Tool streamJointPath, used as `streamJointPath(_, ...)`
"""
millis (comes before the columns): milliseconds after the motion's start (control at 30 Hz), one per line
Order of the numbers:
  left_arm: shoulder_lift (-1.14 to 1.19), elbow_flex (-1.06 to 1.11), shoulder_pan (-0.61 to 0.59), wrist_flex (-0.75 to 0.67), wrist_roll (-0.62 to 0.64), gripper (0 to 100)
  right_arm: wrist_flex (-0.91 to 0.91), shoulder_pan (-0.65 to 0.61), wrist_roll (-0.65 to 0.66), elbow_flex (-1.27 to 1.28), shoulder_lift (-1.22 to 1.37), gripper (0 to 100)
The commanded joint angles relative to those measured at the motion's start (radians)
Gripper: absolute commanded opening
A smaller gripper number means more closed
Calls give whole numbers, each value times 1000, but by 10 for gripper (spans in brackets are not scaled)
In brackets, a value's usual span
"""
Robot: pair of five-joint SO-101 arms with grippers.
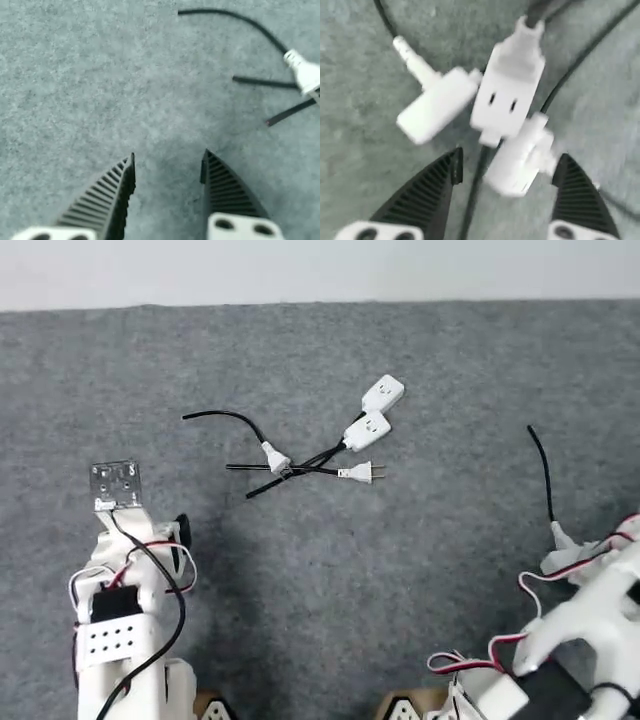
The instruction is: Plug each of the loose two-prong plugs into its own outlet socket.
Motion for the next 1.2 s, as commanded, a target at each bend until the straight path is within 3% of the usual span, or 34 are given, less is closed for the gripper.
streamJointPath(0, 49, -128, 46, 37, 52, 207, 160, -15, -114, -83, -93, 182)
streamJointPath(133, 249, -295, 130, 115, 48, 209, 202, -150, -173, 28, -139, 171)
streamJointPath(333, 526, -509, 282, 133, -68, 210, -77, -389, -265, 327, -177, 166)
streamJointPath(800, 847, -903, 672, 118, -84, 210, -173, -418, -183, 405, -173, 165)
streamJointPath(1167, 1393, -1426, 733, 118, -94, 208, -173, -418, -149, 405, -173, 165)
